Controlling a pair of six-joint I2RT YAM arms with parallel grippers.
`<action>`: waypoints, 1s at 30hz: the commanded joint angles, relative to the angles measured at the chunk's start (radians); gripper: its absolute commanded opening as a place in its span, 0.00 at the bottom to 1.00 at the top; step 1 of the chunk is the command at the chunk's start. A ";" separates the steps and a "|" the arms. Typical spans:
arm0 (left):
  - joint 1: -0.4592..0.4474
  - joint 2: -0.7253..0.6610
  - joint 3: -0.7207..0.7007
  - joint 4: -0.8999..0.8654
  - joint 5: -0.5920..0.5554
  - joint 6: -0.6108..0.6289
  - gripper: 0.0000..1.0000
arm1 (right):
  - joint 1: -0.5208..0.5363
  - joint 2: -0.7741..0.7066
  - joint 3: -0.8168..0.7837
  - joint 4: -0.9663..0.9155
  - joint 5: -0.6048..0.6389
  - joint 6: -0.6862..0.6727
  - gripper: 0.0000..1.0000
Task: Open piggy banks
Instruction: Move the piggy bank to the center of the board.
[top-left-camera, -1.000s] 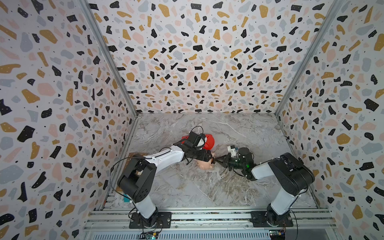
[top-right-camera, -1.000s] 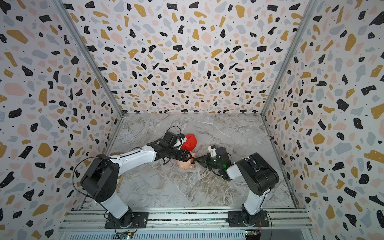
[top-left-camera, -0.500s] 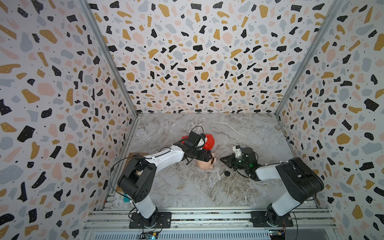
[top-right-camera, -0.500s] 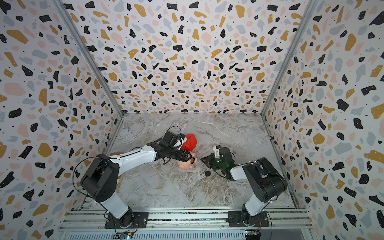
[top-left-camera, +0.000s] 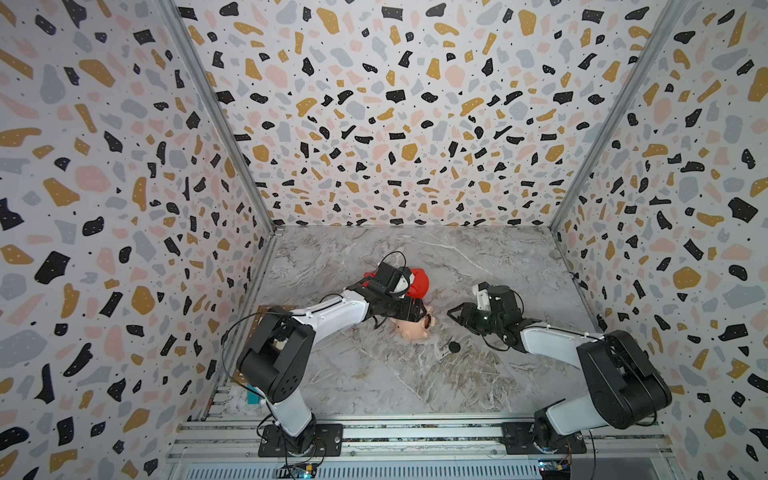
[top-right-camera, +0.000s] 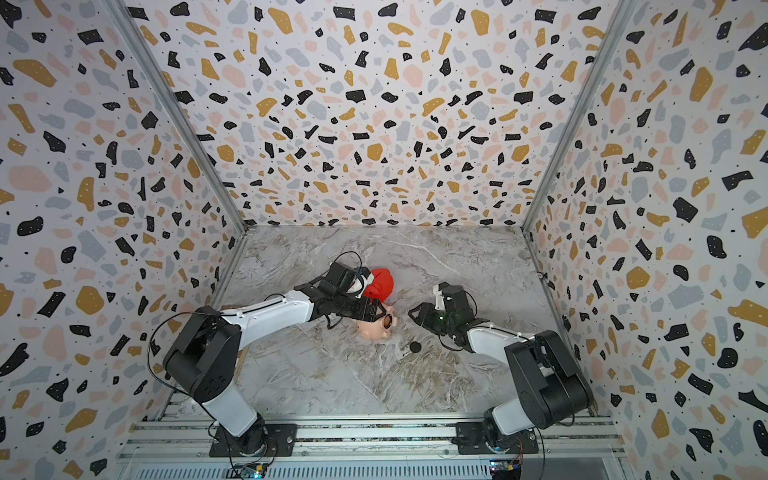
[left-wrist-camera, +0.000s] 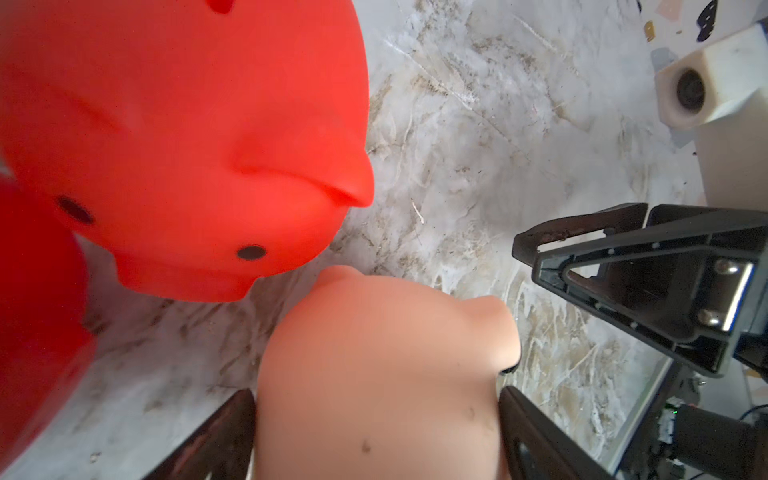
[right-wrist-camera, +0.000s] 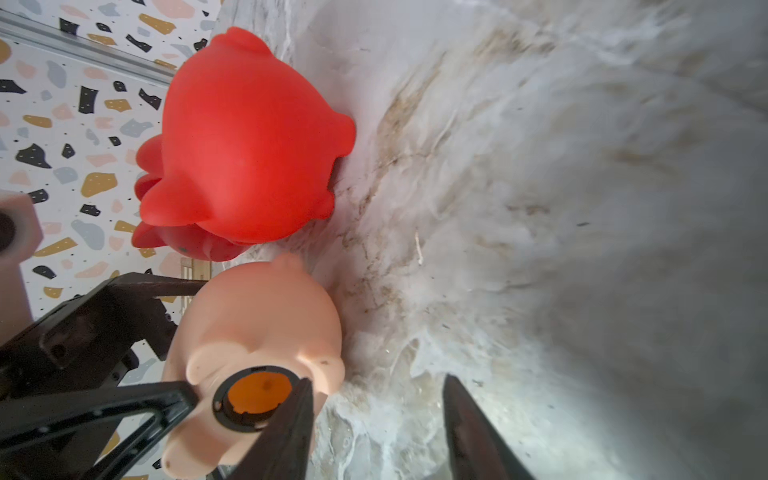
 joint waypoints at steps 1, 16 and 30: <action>-0.034 0.037 -0.028 0.012 0.056 -0.124 0.87 | -0.058 -0.058 0.011 -0.114 0.037 -0.098 0.66; -0.139 0.153 0.209 0.121 -0.100 -0.242 0.87 | -0.272 -0.223 -0.005 -0.207 0.010 -0.186 0.99; -0.115 0.097 0.382 -0.031 -0.189 -0.122 0.99 | -0.058 -0.400 -0.005 -0.325 0.130 -0.256 0.88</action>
